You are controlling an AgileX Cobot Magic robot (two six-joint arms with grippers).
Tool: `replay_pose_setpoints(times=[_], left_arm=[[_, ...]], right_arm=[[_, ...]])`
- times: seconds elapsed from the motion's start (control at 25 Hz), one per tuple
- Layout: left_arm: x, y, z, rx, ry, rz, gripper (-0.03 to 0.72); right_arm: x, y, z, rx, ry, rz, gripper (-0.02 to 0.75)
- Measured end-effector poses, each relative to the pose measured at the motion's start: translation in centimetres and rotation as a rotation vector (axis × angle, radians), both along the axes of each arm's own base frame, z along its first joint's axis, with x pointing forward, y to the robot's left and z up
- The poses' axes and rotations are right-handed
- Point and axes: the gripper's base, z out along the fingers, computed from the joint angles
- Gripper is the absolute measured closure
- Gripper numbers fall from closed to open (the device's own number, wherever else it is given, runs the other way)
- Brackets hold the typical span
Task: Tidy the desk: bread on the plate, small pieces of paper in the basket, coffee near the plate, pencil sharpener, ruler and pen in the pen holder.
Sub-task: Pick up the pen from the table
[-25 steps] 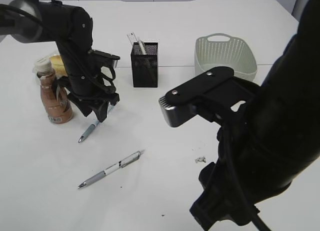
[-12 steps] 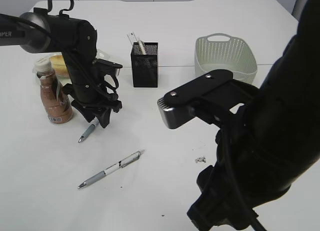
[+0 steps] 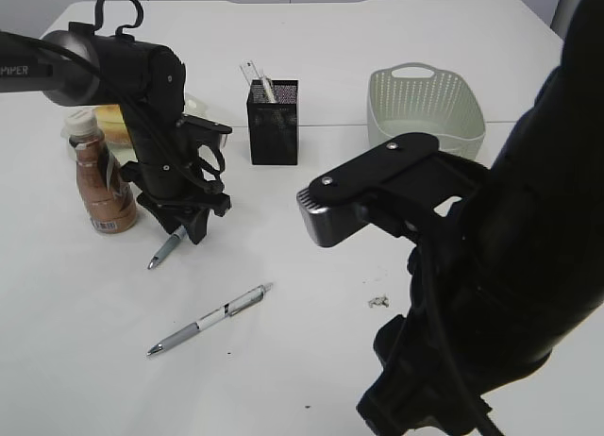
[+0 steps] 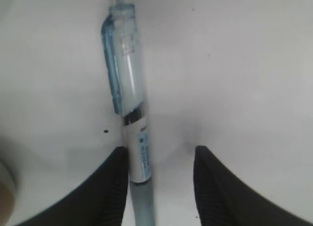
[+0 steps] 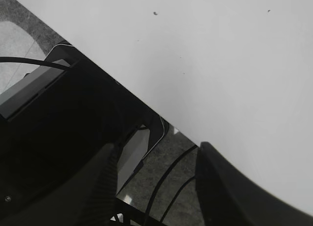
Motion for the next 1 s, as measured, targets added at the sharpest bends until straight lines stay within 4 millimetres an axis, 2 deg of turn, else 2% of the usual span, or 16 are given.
replay_pose_setpoints(times=[0.2, 0.56, 1.0], left_arm=[[0.0, 0.0, 0.0, -0.002, -0.004, 0.000, 0.364], [0.5, 1.2, 0.0, -0.002, -0.004, 0.028, 0.365], [0.5, 1.2, 0.0, -0.002, -0.004, 0.029, 0.386]], right_arm=[[0.0, 0.0, 0.0, -0.002, 0.000, 0.006, 0.354], [-0.1, -0.1, 0.0, -0.012, 0.007, 0.014, 0.354], [-0.1, -0.1, 0.0, -0.013, 0.007, 0.017, 0.354]])
